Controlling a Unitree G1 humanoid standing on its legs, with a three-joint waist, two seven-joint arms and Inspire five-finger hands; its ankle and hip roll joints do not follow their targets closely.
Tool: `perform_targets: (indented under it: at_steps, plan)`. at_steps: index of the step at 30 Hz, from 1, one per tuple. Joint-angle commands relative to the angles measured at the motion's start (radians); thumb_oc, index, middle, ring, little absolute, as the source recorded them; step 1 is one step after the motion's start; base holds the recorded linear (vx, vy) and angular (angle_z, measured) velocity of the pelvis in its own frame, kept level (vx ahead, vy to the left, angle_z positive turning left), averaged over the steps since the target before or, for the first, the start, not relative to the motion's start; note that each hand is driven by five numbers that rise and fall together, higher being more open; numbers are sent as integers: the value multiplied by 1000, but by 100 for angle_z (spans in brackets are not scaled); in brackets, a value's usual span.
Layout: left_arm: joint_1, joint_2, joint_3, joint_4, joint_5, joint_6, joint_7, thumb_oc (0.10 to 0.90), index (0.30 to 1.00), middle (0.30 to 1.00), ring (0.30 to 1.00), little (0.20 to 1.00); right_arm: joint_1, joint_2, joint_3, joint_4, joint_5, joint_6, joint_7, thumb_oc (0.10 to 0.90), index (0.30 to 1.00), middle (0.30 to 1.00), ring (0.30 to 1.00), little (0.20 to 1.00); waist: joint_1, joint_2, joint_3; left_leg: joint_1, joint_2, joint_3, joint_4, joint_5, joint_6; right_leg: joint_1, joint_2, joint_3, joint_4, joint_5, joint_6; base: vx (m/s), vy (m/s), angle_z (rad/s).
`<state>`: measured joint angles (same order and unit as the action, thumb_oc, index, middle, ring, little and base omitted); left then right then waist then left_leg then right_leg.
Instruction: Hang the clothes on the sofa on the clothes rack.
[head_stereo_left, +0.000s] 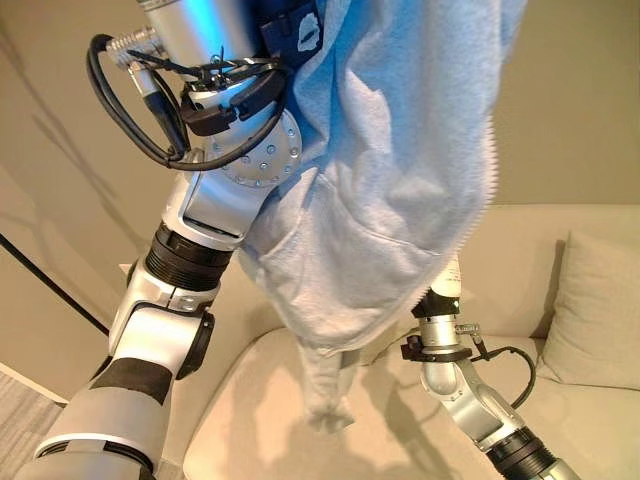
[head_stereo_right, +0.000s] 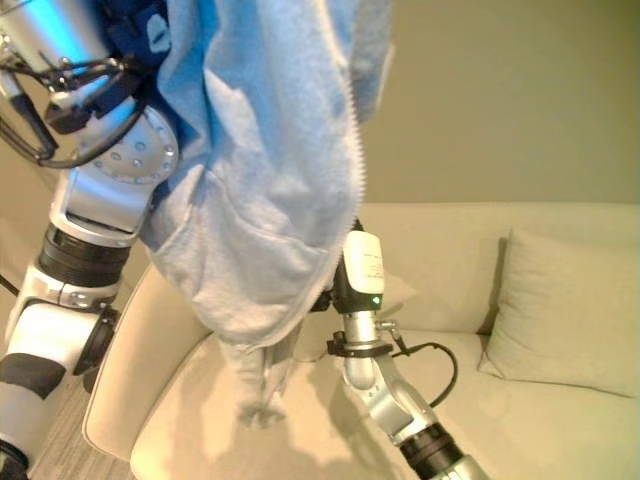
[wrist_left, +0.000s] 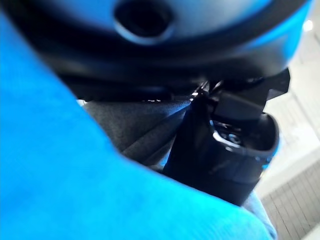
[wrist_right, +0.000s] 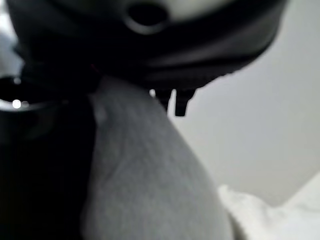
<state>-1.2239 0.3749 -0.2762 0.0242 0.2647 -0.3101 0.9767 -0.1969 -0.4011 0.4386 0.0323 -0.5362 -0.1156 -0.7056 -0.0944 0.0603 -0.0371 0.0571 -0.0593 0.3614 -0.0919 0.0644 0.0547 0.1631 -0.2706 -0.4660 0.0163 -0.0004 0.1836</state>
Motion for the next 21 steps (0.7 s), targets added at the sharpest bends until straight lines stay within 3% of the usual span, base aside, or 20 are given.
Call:
perform_targets:
  at_steps: [1, 4, 5, 6, 8, 12, 16, 18, 19, 20, 21]
  plan:
    - [-68, -44, 45, 61, -33, 37, 0, 400, 300, 300, 300, 300, -144, 125, 28, 3, 300, -163, 88, 800, 900, 900, 900, 900, 34, -17, -46, 69, 3, -1, 5, -128, -40, 8, -113, -41, -23, 263, 78, 0, 0, 0]
    - [-56, -69, 61, 57, -33, 42, -30, 400, 300, 300, 300, 300, -133, 158, 92, 26, 566, -216, 258, 800, 900, 900, 900, 900, 42, -25, -42, 67, 2, -1, 5, -125, -43, 10, -115, -47, -27, 266, 78, 0, 0, 0]
    - [-47, -77, 66, 56, -39, 40, -46, 400, 300, 300, 300, 300, -126, 159, 108, 30, 657, -225, 324, 623, 634, 634, 634, 634, 43, -26, -42, 67, 2, 0, 5, -125, -44, 11, -116, -49, -28, 265, 78, 17, 4, 4]
    - [-41, -86, 67, 59, -48, 38, -57, 400, 300, 300, 300, 300, -121, 155, 119, 28, 704, -229, 353, 400, 300, 300, 300, 300, 44, -28, -41, 66, 1, 0, 5, -125, -44, 12, -117, -49, -28, 265, 78, 20, 4, 7]
    - [-33, -95, 68, 67, -62, 29, -76, 400, 300, 300, 300, 300, -113, 137, 126, 30, 798, -235, 420, 400, 300, 300, 300, 300, 43, -31, -39, 65, 1, 1, 5, -125, -45, 11, -118, -51, -28, 268, 78, 12, -2, 14]
    - [-20, -99, 67, 79, -86, 13, -90, 400, 300, 300, 300, 300, -100, 130, 116, 65, 858, -239, 440, 400, 300, 300, 300, 300, 40, -30, -39, 62, 2, 4, 5, -124, -47, 7, -117, -52, -32, 272, 78, 5, -1, 6]
    - [-27, -89, 63, 80, -99, -2, -83, 400, 300, 300, 300, 300, -78, 140, 104, 106, 831, -243, 406, 400, 300, 300, 300, 300, 31, -23, -37, 56, -3, 1, 5, -123, -46, -6, -128, -49, -16, 302, 78, 4, 44, -3]
    - [-26, -73, 65, 79, -95, 2, -87, 400, 300, 300, 300, 300, -70, 140, 91, 124, 808, -240, 385, 400, 300, 300, 300, 300, 27, -18, -36, 53, -4, 1, 5, -126, -42, -12, -130, -46, -8, 294, 78, -10, 55, 0]
    - [-25, -69, 64, 72, -91, 2, -89, 400, 300, 300, 300, 300, -61, 152, 82, 132, 855, -245, 399, 400, 300, 300, 300, 300, 25, -15, -35, 54, -6, -1, 5, -128, -40, -16, -130, -44, 3, 290, 78, -42, 79, 2]
    - [-23, -69, 59, 66, -101, -9, -82, 400, 300, 300, 300, 300, -45, 165, 65, 159, 964, -254, 447, 400, 300, 300, 300, 300, 7, -13, -22, 53, -1, -11, 5, -124, -38, -35, -115, -7, 66, 237, 70, -40, 57, 4]
    - [-23, -68, 58, 66, -101, -9, -82, 400, 300, 300, 300, 300, -47, 165, 63, 162, 971, -255, 453, 400, 300, 300, 300, 300, 7, -14, -22, 53, -1, -11, 5, -125, -38, -41, -117, -4, 79, 229, 70, -37, 35, 4]
